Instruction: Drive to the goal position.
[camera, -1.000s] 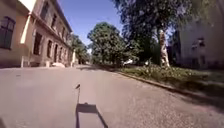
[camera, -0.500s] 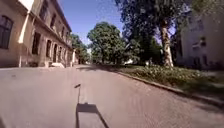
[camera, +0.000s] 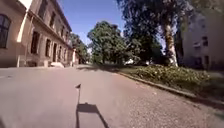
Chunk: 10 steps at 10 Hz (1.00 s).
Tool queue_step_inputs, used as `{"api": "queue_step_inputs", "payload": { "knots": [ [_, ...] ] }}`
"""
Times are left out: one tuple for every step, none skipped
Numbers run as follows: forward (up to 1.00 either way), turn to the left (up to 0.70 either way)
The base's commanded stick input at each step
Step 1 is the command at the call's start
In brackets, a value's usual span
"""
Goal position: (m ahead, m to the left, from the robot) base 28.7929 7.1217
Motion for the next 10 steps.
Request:
{"api": "queue_step_inputs", "payload": {
  "knots": [
    [0.70, 0.00],
    [0.70, 0.00],
    [0.70, 0.00],
    [0.70, 0.00],
    [0.70, 0.00],
    [0.70, 0.00],
    [0.70, 0.00],
    [0.70, 0.00],
    [0.70, 0.00],
    [0.70, 0.00]
  ]
}}
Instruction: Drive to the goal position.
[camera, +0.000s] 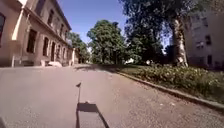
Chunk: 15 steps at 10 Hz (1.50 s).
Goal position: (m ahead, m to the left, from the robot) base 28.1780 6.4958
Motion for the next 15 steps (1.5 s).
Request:
{"api": "queue_step_inputs", "payload": {
  "knots": [
    [0.70, 0.00],
    [0.70, 0.00],
    [0.70, 0.00],
    [0.70, 0.00],
    [0.70, 0.00],
    [0.70, 0.00],
    [0.70, 0.00],
    [0.70, 0.00],
    [0.70, 0.00],
    [0.70, 0.00],
    [0.70, 0.00],
    [0.70, 0.00],
    [0.70, 0.00],
    [0.70, 0.00],
    [0.70, 0.00]
  ]
}}
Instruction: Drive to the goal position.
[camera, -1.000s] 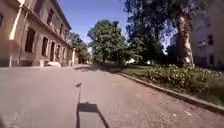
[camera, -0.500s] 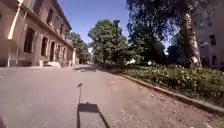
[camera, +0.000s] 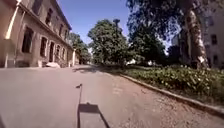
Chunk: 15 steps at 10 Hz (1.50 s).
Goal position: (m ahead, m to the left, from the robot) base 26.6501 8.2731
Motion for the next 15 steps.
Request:
{"api": "queue_step_inputs", "payload": {
  "knots": [
    [0.70, 0.00],
    [0.70, 0.00],
    [0.70, 0.00],
    [0.70, 0.00],
    [0.70, 0.00],
    [0.70, 0.00],
    [0.70, 0.00],
    [0.70, 0.00],
    [0.70, 0.00],
    [0.70, 0.00],
    [0.70, 0.00],
    [0.70, 0.00],
    [0.70, 0.00],
    [0.70, 0.00],
    [0.70, 0.00]
  ]
}}
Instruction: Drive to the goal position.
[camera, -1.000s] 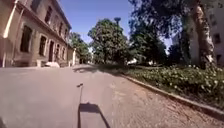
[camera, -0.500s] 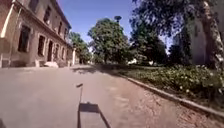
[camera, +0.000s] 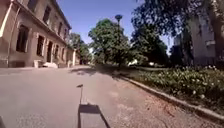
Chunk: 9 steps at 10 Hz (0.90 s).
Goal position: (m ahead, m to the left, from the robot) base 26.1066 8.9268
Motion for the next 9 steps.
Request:
{"api": "queue_step_inputs", "payload": {
  "knots": [
    [0.70, 0.00],
    [0.70, 0.00],
    [0.70, 0.00],
    [0.70, 0.00],
    [0.70, 0.00],
    [0.70, 0.00],
    [0.70, 0.00],
    [0.70, 0.00],
    [0.70, 0.00]
  ]
}}
